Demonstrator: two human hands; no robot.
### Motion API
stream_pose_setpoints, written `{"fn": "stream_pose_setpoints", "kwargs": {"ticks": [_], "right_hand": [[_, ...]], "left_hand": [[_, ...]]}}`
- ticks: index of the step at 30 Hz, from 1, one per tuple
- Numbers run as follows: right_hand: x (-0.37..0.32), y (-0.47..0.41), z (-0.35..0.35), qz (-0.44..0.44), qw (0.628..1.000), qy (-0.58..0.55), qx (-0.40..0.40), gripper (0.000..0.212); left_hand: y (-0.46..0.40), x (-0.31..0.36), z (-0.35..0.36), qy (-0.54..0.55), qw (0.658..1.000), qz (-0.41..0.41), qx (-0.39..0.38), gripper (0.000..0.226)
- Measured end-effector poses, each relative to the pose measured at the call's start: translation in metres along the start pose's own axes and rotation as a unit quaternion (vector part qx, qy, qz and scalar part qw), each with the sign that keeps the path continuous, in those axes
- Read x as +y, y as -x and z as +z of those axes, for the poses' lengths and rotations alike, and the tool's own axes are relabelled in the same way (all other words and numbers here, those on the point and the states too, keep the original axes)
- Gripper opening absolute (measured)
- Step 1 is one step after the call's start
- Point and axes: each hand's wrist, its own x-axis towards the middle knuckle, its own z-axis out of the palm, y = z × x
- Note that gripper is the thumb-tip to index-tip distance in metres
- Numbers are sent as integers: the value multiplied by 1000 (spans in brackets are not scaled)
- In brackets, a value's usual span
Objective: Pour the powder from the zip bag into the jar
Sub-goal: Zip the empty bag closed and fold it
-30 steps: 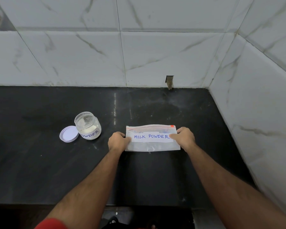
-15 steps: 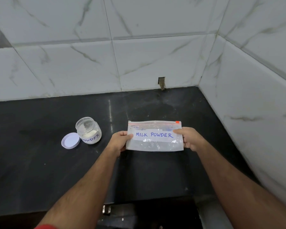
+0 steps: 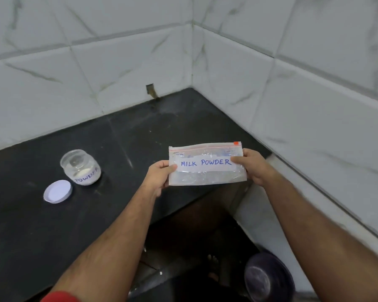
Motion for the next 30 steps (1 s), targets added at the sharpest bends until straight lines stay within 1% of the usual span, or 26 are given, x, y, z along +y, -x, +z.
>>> {"fn": "stream_pose_setpoints", "kwargs": {"ticks": [4, 8, 12, 15, 17, 19, 22, 24, 27, 30], "right_hand": [[32, 74, -37, 24, 998, -15, 55, 20], [67, 132, -76, 38, 992, -30, 118, 23], [107, 176, -111, 66, 983, -45, 163, 24], [143, 202, -134, 93, 976, -60, 189, 24], [170, 215, -148, 111, 970, -74, 203, 23], [200, 225, -163, 127, 966, -79, 213, 22], [248, 229, -180, 147, 961, -81, 221, 22], [283, 227, -188, 162, 955, -81, 233, 22], [344, 215, -195, 189, 946, -77, 252, 24], [412, 199, -195, 214, 937, -67, 269, 25]], "left_hand": [[32, -27, 37, -30, 998, -20, -58, 15], [59, -54, 82, -71, 990, -37, -117, 16], [80, -90, 128, -102, 982, -66, -145, 15], [94, -123, 159, -103, 975, -106, -167, 17], [100, -148, 179, -106, 972, -128, -166, 18], [102, -180, 202, -111, 971, -148, -151, 25], [106, -232, 233, -143, 972, -164, -93, 49], [111, -267, 252, -174, 969, -168, -48, 56], [116, -323, 281, -202, 964, -168, -27, 55], [112, -385, 310, -225, 956, -171, -78, 40]]}}
